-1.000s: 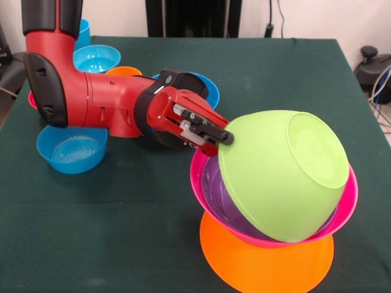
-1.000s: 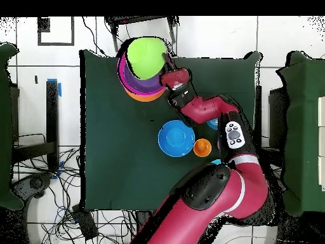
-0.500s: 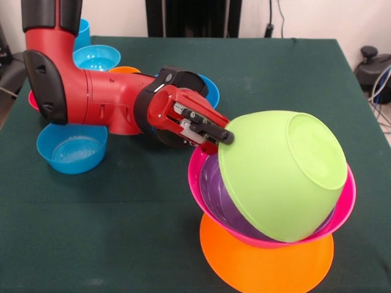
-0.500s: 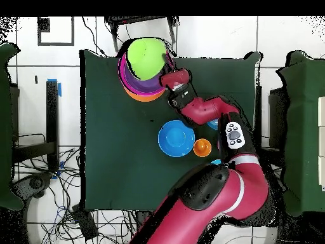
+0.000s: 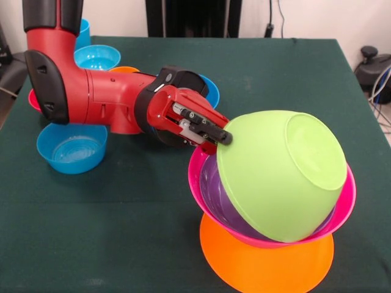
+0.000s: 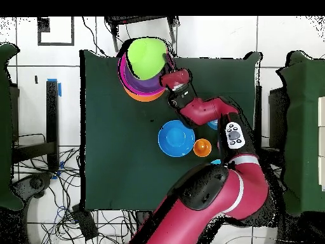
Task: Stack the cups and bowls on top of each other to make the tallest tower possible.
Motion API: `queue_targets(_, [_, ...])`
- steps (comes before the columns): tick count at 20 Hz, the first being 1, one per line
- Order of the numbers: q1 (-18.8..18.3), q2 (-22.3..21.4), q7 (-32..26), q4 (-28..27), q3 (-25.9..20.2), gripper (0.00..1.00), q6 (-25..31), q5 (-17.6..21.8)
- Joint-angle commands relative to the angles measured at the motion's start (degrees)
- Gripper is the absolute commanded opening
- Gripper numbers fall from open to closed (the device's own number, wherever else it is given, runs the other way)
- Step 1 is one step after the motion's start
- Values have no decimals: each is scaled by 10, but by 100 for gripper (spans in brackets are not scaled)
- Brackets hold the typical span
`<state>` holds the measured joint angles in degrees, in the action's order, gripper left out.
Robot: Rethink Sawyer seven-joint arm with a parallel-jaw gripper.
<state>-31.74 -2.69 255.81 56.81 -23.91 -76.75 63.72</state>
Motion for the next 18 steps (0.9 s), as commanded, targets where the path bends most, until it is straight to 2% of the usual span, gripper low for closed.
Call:
queue_targets(1, [22,-20,-6,29,10,0,71,-22])
queue_targets(4, [26,-18,-3,22,14,0,77,-22])
queue_targets(18, [38,-39,-9,56,29,0,64,-40])
